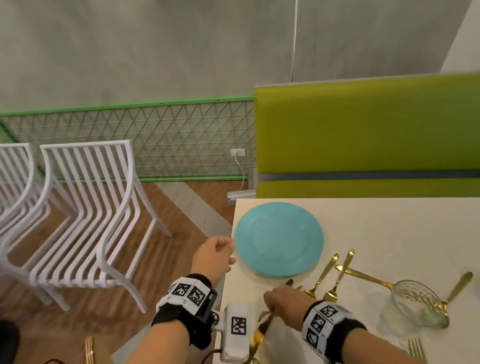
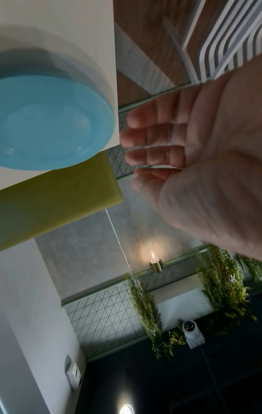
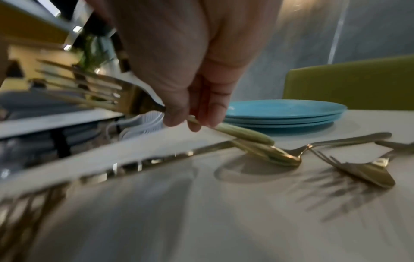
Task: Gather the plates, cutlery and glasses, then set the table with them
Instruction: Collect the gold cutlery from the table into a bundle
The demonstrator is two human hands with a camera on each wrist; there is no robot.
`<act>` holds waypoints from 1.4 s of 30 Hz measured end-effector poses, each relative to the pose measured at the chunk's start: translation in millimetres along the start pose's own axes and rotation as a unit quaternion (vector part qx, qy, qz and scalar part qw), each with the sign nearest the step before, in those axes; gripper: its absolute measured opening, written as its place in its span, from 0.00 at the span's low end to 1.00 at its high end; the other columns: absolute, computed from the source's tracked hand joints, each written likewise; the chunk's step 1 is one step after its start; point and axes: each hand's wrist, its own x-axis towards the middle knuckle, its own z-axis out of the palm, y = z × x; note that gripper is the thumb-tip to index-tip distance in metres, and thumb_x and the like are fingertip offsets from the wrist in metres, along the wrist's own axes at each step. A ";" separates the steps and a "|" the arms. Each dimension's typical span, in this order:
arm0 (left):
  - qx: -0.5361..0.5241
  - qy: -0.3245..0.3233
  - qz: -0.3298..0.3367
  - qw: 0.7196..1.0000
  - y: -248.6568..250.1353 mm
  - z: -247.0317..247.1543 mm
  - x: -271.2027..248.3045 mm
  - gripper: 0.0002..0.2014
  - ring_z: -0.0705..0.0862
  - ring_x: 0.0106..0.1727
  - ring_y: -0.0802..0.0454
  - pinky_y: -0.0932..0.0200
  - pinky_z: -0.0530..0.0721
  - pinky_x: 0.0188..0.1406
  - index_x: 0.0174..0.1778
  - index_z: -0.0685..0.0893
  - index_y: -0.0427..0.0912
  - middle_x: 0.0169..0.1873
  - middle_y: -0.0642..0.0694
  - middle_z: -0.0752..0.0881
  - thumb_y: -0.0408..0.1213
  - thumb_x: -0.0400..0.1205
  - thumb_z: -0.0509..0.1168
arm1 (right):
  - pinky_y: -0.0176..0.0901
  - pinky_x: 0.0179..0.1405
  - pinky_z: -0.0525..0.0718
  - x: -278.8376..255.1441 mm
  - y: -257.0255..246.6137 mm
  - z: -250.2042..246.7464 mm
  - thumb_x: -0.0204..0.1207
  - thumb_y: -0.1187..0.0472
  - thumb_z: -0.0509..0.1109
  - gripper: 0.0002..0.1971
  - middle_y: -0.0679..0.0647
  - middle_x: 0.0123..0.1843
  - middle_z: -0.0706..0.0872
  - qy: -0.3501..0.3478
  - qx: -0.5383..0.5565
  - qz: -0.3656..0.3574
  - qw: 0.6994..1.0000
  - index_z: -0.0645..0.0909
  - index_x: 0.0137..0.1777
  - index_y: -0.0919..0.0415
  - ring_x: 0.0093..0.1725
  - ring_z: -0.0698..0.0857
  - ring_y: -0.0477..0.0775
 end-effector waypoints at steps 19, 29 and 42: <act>0.127 -0.160 0.053 0.977 21.5 84.2 -6.8 0.11 0.76 0.32 0.54 0.54 0.79 0.44 0.40 0.80 0.45 0.31 0.50 0.79 0.34 0.85 0.55 | 0.35 0.26 0.74 -2.2 35.6 -98.4 0.77 0.60 0.70 0.11 0.52 0.29 0.80 0.215 0.501 0.107 0.831 0.77 0.33 0.57 0.25 0.75 0.46; 0.020 -0.076 0.005 0.997 14.9 59.9 -4.3 0.11 0.64 0.25 0.53 0.60 0.63 0.23 0.51 0.77 0.48 0.26 0.46 0.69 0.41 0.88 0.49 | 0.49 0.60 0.81 -7.2 59.5 -38.5 0.83 0.66 0.54 0.16 0.58 0.64 0.82 -0.010 -0.130 0.199 0.971 0.76 0.66 0.62 0.64 0.83 0.59; -0.040 -0.047 -0.023 0.998 4.9 50.5 -10.5 0.11 0.75 0.26 0.52 0.63 0.76 0.25 0.47 0.76 0.41 0.31 0.44 0.79 0.34 0.87 0.49 | 0.53 0.58 0.82 4.5 68.7 -31.0 0.82 0.68 0.54 0.17 0.59 0.61 0.84 -0.062 -0.244 0.095 0.963 0.79 0.65 0.63 0.62 0.84 0.61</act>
